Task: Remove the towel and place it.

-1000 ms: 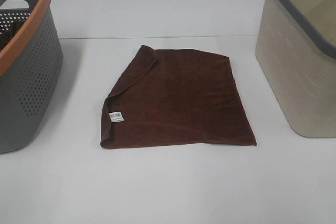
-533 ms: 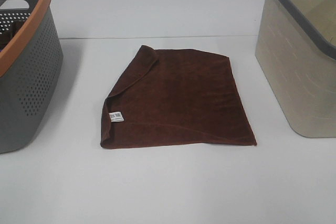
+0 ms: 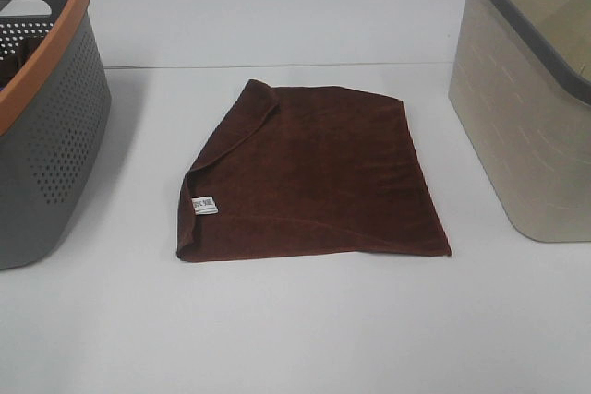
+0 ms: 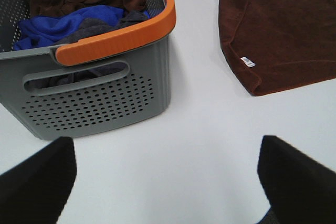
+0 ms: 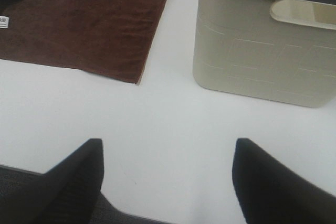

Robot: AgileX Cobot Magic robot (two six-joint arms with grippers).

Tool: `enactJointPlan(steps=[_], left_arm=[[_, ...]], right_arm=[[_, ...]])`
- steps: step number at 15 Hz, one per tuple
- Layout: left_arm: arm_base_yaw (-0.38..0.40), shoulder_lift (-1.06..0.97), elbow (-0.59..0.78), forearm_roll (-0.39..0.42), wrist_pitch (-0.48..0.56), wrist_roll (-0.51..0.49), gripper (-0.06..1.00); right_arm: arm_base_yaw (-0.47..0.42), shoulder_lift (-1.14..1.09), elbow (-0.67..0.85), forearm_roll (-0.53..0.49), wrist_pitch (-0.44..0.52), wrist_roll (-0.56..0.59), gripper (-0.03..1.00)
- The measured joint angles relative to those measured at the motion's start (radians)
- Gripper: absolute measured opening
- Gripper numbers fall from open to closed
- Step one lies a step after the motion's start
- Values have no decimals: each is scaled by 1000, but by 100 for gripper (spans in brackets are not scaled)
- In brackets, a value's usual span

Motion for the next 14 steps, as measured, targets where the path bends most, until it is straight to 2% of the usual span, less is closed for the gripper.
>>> enactJointPlan(steps=[5,14], left_arm=[[5,0,0,0,0,0,89],[5,0,0,0,0,0,89]], right_arm=[[-4,-104,0,1,-1,0,67],[-4,-105,3,2,-1,0,67]])
